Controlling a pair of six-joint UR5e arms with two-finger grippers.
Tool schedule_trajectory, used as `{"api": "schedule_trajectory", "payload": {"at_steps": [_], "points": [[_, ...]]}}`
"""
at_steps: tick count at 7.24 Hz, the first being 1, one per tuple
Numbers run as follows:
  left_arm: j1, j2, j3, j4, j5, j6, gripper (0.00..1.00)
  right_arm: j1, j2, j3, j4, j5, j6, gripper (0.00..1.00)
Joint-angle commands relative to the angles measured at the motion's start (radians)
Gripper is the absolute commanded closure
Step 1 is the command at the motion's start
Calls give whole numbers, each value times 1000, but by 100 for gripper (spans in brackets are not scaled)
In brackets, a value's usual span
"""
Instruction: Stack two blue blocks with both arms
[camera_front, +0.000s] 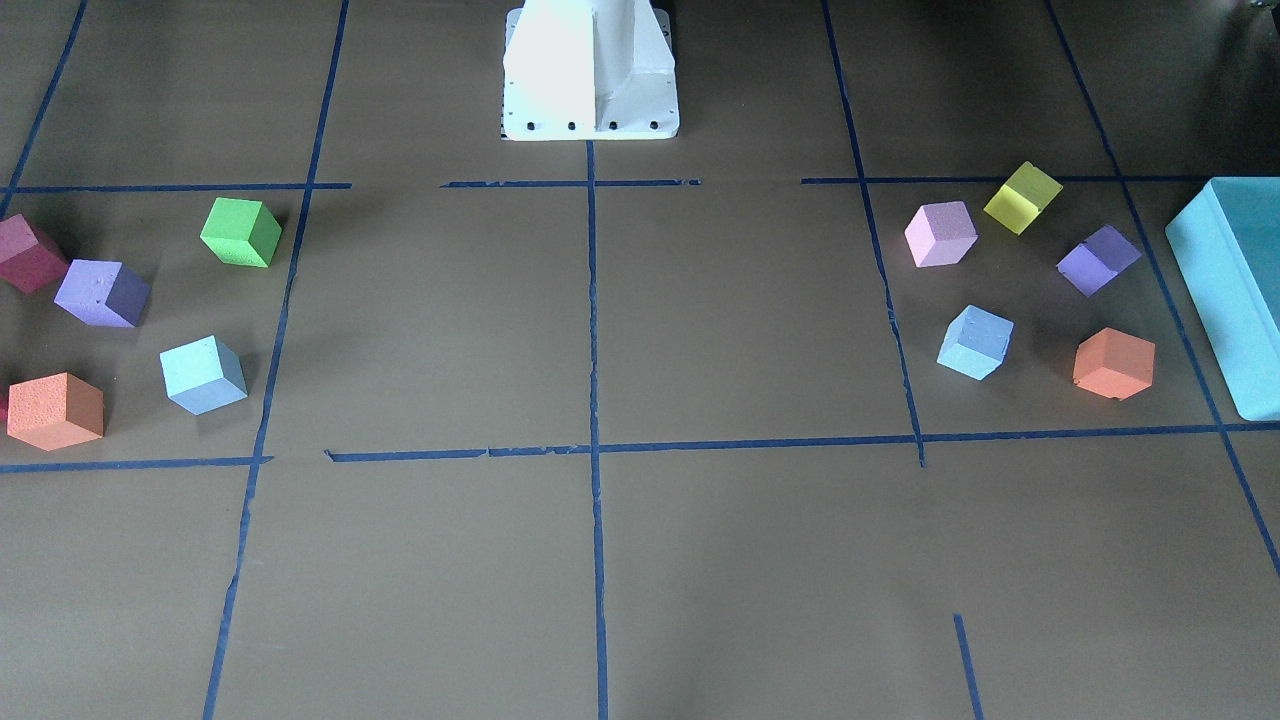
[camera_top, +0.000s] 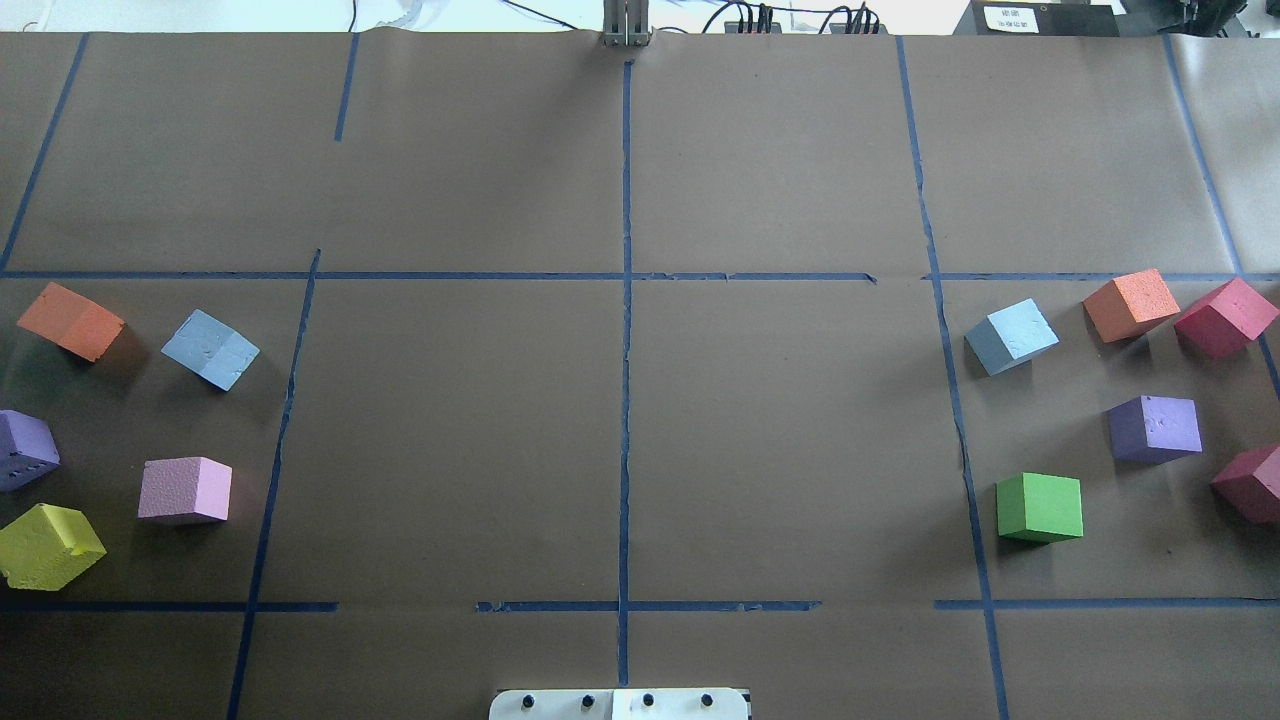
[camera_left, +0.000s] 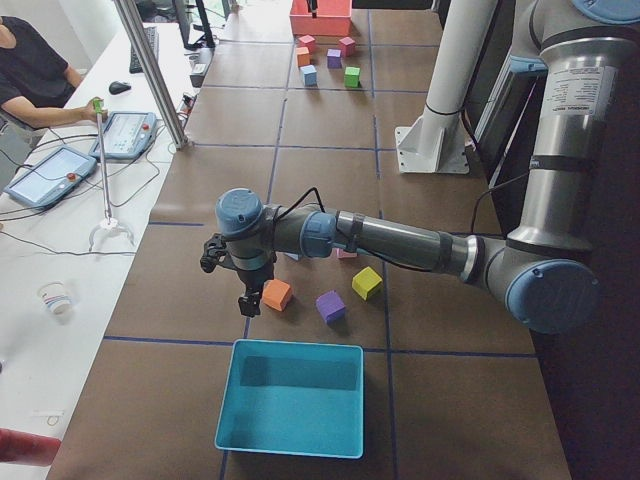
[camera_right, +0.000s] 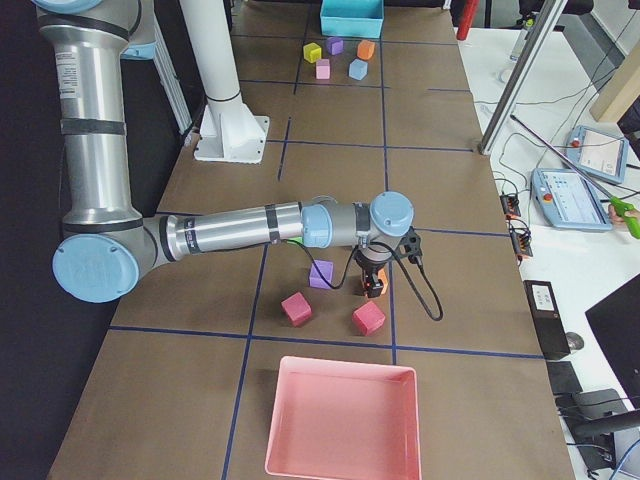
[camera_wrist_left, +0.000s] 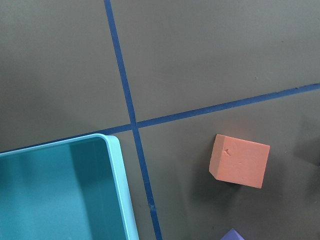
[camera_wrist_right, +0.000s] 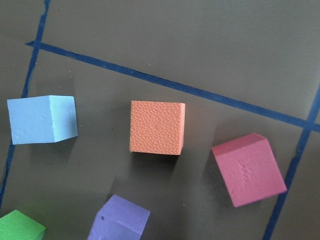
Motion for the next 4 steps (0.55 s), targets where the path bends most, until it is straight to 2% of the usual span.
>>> {"api": "schedule_trajectory", "payload": {"at_steps": [1, 2, 3, 4], "points": [[0, -1, -6, 0, -4, 1, 0, -162, 96, 5, 31, -93, 183, 0], [0, 1, -20, 0, -2, -1, 0, -245, 89, -3, 219, -195, 392, 1], [0, -1, -18, 0, -1, 1, 0, -331, 101, -21, 361, -222, 551, 1], [0, -2, -17, 0, -1, -1, 0, -349, 107, -11, 379, -233, 616, 1]]}}
